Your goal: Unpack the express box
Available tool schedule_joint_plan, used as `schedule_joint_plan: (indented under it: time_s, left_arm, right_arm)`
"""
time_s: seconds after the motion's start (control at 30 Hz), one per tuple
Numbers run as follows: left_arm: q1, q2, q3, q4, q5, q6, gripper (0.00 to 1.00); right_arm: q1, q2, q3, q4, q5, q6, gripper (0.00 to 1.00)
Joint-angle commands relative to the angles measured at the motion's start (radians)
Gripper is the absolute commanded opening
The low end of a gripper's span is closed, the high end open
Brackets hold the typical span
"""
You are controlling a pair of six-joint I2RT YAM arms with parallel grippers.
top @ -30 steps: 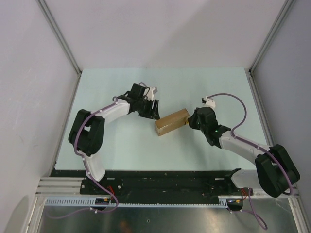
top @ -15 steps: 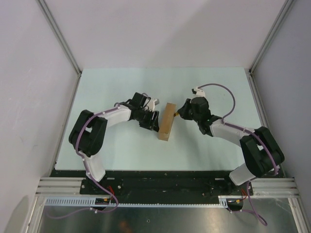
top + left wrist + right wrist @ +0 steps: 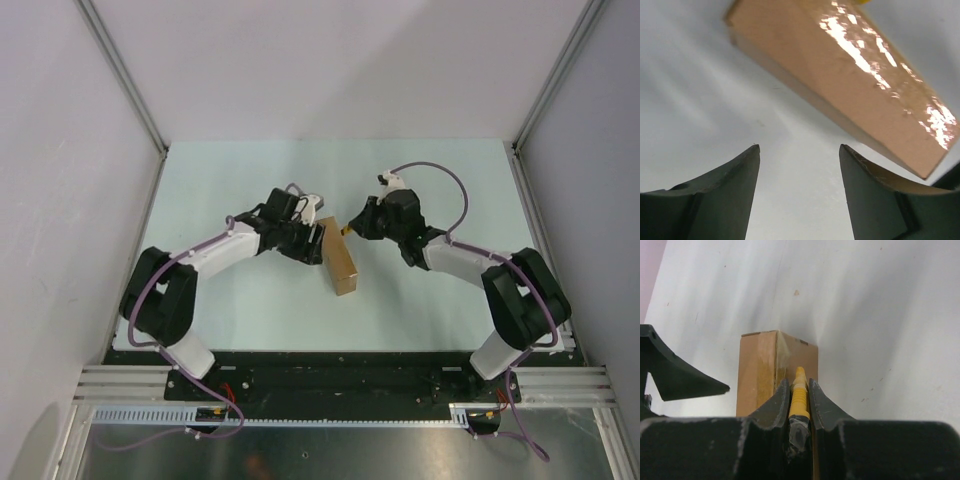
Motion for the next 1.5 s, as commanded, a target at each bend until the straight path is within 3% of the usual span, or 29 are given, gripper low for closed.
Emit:
schedule_joint_plan:
  time_s: [0.0, 0.17, 0.33, 0.47, 0.6, 0.8, 0.9, 1.2, 1.47]
  left_arm:
    - [0.004, -0.109, 0.028, 0.003, -0.238, 0.05, 0.7]
    - [0.003, -0.161, 0.106, 0.003, -0.248, 0.087, 0.72]
    - [0.004, -0.051, 0.273, 0.003, -0.317, 0.032, 0.72]
    - [0.009, 0.057, 0.396, 0.002, -0.349, -0.008, 0.73]
    - [0.009, 0.172, 0.5, 0.003, -0.243, -0.012, 0.76]
    - [0.007, 0.27, 0.554, 0.003, -0.165, -0.021, 0.79]
    - [0.009, 0.311, 0.573, 0.002, -0.076, -0.025, 0.79]
    - [0.056, 0.365, 0.55, -0.001, 0.057, -0.1, 0.78]
    - [0.102, 0.367, 0.519, -0.001, 0.208, -0.134, 0.67]
  right_arm:
    - [-0.012, -0.082, 0.077, -0.055, 0.065, -0.036, 0.0]
    - [-0.014, -0.166, 0.089, -0.182, 0.157, -0.044, 0.0]
    - [0.023, -0.298, 0.089, -0.328, 0.168, -0.123, 0.0]
    - [0.165, -0.422, 0.073, -0.436, 0.21, -0.205, 0.0]
    - [0.352, -0.529, 0.013, -0.453, 0.293, -0.269, 0.0]
    - [0.524, -0.476, -0.027, -0.436, 0.422, -0.249, 0.0]
    - [0.552, -0.407, -0.029, -0.392, 0.463, -0.231, 0.0]
    - [0.554, -0.278, -0.036, -0.319, 0.526, -0.121, 0.0]
    - [0.528, -0.306, -0.053, -0.371, 0.596, -0.084, 0.0]
